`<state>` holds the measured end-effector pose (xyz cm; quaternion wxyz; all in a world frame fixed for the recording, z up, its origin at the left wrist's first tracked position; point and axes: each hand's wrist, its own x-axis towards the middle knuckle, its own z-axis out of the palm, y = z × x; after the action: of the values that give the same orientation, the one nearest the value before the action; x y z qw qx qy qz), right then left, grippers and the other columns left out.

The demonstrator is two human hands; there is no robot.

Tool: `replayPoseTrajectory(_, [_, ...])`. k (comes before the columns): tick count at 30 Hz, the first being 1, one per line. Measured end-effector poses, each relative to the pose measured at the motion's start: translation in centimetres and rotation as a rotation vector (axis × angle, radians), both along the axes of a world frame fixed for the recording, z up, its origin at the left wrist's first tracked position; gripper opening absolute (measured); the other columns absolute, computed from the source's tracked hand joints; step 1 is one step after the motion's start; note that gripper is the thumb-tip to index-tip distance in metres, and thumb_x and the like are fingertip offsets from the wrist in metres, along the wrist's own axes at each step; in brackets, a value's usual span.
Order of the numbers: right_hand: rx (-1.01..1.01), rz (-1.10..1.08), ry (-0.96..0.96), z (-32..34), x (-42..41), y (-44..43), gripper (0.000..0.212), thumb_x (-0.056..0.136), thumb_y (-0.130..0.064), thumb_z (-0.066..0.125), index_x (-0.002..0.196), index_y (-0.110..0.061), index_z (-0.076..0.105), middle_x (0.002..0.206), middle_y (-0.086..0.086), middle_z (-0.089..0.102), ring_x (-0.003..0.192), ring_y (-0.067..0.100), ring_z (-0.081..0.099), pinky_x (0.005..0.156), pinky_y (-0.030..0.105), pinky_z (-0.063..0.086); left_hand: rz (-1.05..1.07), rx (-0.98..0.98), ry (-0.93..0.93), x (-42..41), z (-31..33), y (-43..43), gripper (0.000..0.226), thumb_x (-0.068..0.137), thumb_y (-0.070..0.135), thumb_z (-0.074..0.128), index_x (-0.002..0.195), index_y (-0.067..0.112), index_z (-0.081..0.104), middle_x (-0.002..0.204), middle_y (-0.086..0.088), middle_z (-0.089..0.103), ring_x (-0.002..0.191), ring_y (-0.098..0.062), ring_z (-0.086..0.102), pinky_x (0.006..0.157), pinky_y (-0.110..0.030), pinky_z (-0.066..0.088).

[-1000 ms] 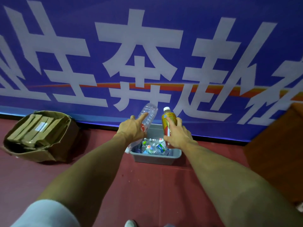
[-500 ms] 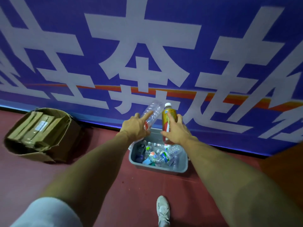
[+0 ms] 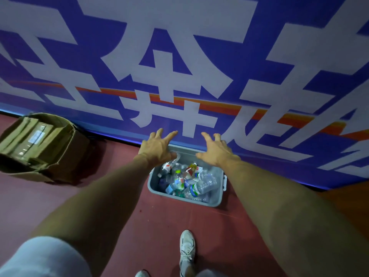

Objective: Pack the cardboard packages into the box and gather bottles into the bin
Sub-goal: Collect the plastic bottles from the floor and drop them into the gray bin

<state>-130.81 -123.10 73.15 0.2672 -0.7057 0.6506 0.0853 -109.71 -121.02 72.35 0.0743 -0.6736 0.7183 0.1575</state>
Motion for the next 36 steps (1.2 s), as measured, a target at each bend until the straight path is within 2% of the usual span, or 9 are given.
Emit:
replayPoseTrajectory(10, [-0.052, 0.156, 0.026, 1.3, 4.4, -0.5, 0.079, 0.091, -0.047, 0.061, 0.156, -0.032, 0.018, 0.158, 0.011, 0.017, 0.140, 0.037, 0.028, 0.105, 0.050, 0.039, 0.147, -0.040, 0.018, 1.5, 0.9, 1.8, 0.078, 0.089, 0.061, 0.054, 0.155, 0.041, 0.018, 0.162, -0.011, 0.016, 0.144, -0.035, 0.025, 0.108, -0.058, 0.034])
replayPoseTrajectory(17, [-0.122, 0.350, 0.013, 4.9, 13.9, 3.3, 0.078, 0.091, -0.044, 0.062, 0.155, -0.032, 0.019, 0.158, 0.012, 0.017, 0.140, 0.037, 0.027, 0.106, 0.052, 0.037, 0.367, -0.137, 0.029, 9.4, 3.8, 9.0, 0.076, 0.088, 0.062, 0.054, 0.154, 0.042, 0.021, 0.162, -0.010, 0.017, 0.145, -0.034, 0.023, 0.107, -0.058, 0.033])
replayPoseTrajectory(20, [-0.167, 0.467, -0.010, 6.9, 20.2, 7.1, 0.075, 0.091, -0.043, 0.062, 0.154, -0.031, 0.022, 0.155, 0.012, 0.022, 0.137, 0.038, 0.029, 0.103, 0.051, 0.040, 0.475, -0.177, 0.004, 14.8, 5.7, 14.5, 0.076, 0.088, 0.062, 0.054, 0.153, 0.042, 0.022, 0.160, -0.008, 0.021, 0.143, -0.033, 0.025, 0.106, -0.057, 0.035])
replayPoseTrajectory(26, [-0.208, 0.721, -0.077, 10.2, 33.8, 19.0, 0.072, 0.090, -0.042, 0.062, 0.151, -0.032, 0.026, 0.150, 0.012, 0.027, 0.135, 0.038, 0.033, 0.102, 0.050, 0.038, 0.722, -0.247, -0.041, 26.0, 9.3, 29.6, 0.071, 0.085, 0.058, 0.056, 0.149, 0.043, 0.031, 0.156, -0.008, 0.029, 0.137, -0.035, 0.032, 0.103, -0.057, 0.038])
replayPoseTrajectory(33, [-0.227, 1.092, -0.170, 11.4, 50.6, 36.8, 0.074, 0.087, -0.044, 0.064, 0.152, -0.033, 0.028, 0.153, 0.011, 0.027, 0.141, 0.035, 0.030, 0.111, 0.049, 0.033, 1.115, -0.266, -0.115, 37.1, 11.0, 51.3, 0.073, 0.087, 0.057, 0.057, 0.152, 0.040, 0.029, 0.156, -0.011, 0.028, 0.139, -0.034, 0.031, 0.103, -0.056, 0.037])
replayPoseTrajectory(36, [-0.219, 1.278, -0.169, 10.9, 56.5, 45.0, 0.072, 0.089, -0.042, 0.062, 0.151, -0.033, 0.027, 0.149, 0.011, 0.029, 0.136, 0.036, 0.035, 0.108, 0.048, 0.034, 1.306, -0.259, -0.128, 40.5, 10.7, 60.0, 0.071, 0.088, 0.054, 0.056, 0.152, 0.039, 0.029, 0.157, -0.011, 0.027, 0.139, -0.033, 0.031, 0.103, -0.054, 0.036])
